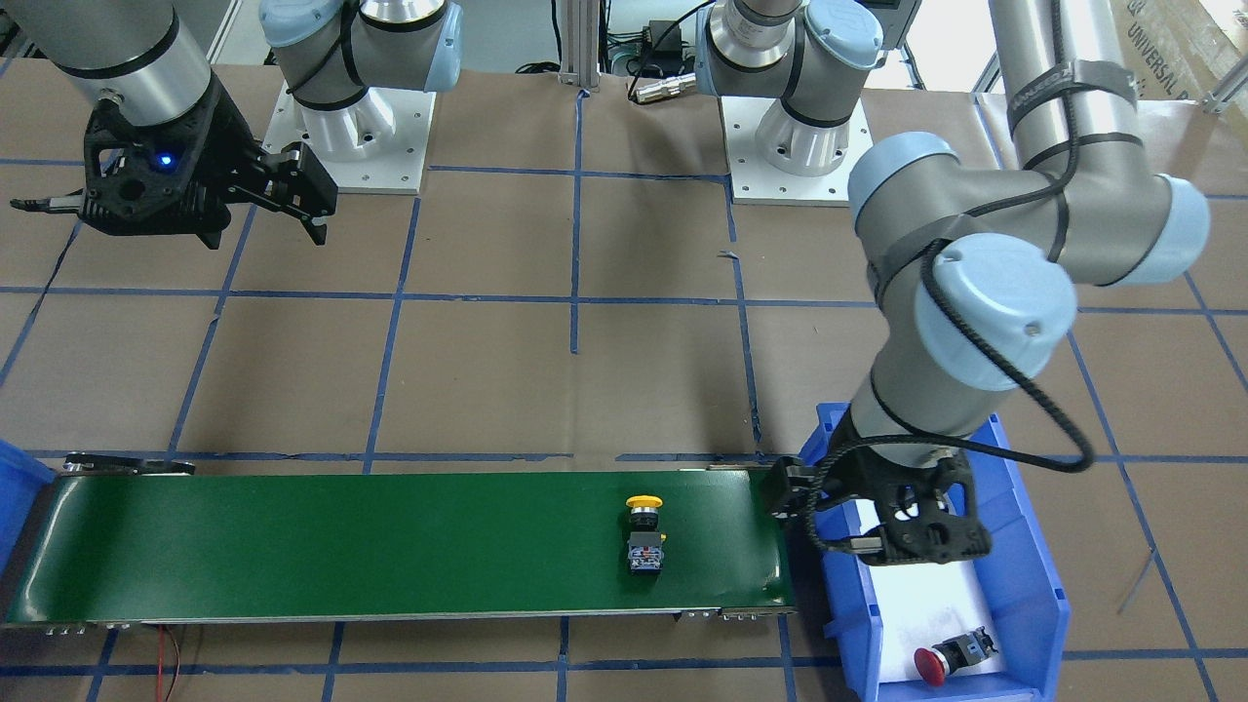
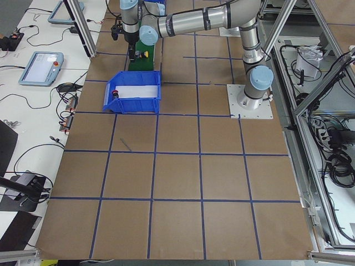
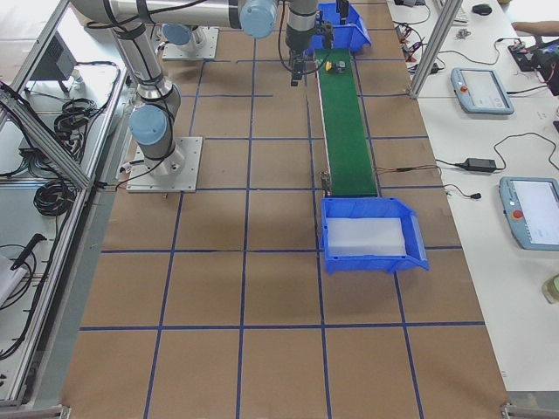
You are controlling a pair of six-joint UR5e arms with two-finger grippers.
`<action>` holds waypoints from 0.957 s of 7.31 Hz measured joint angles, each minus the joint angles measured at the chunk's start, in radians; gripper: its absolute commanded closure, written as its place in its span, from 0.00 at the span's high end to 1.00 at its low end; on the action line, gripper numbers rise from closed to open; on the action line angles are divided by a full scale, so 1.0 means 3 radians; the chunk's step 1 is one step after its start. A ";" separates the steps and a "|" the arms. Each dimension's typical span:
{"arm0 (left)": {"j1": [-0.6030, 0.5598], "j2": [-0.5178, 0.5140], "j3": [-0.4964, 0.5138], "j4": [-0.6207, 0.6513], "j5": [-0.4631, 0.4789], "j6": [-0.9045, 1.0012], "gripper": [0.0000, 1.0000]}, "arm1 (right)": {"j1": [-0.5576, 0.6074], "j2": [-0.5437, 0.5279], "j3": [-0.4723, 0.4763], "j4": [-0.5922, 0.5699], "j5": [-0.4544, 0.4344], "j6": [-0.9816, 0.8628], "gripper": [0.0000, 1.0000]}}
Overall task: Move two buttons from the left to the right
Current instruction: 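Move the left gripper back over the red button in the bin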
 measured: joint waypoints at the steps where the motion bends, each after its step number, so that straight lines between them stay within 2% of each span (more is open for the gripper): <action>1: 0.0187 0.0037 -0.0001 -0.0032 -0.0006 0.0335 1.00 | 0.0000 -0.0001 0.0000 -0.0012 0.0000 0.0005 1.00; 3: 0.0527 -0.0019 -0.0005 -0.0036 -0.0023 0.0960 1.00 | 0.0000 -0.0004 0.0002 -0.0019 0.0000 0.0012 1.00; 7: 0.0622 -0.0262 -0.0003 0.0119 -0.0024 0.1648 1.00 | 0.0000 0.0001 0.0000 -0.0016 -0.0007 -0.0002 1.00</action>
